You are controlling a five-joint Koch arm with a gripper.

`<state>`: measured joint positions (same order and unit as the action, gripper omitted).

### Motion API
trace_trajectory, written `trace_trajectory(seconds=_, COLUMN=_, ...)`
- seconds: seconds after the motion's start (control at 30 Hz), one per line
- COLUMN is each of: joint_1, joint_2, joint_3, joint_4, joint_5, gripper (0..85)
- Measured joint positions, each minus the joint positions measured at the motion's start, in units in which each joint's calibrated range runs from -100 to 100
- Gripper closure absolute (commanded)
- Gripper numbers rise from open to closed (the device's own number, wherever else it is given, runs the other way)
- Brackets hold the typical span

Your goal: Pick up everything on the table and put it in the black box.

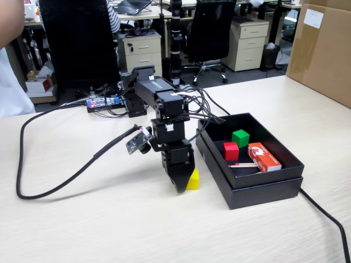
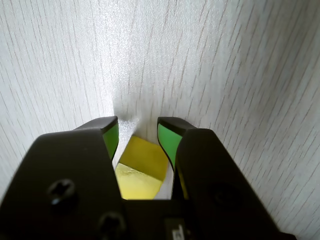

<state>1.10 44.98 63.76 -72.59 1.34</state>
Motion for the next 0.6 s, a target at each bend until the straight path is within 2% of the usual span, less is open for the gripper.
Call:
trace_trajectory(seconds=0.07, joint_1=0.05, joint_2=0.00, joint_3=0.37, joint_4=0.15, joint_5=0.00, gripper=60.0)
trace_trajectory(seconds=0.13, joint_1=0.05, joint_2=0.00, joint_3=0.46, joint_4=0.70, joint_5=0.05, gripper=47.0)
trace_trajectory(seconds=0.2, joint_1=0.15, joint_2=0.13, joint_3=0.37, joint_4=0.77, joint_5=0.05, gripper=41.5)
trace_trajectory(seconds=0.6, joint_1=2.93, joint_2=-6.99, joint_3=-4.02, joint_4=0.85, joint_5=0.24, gripper=41.1)
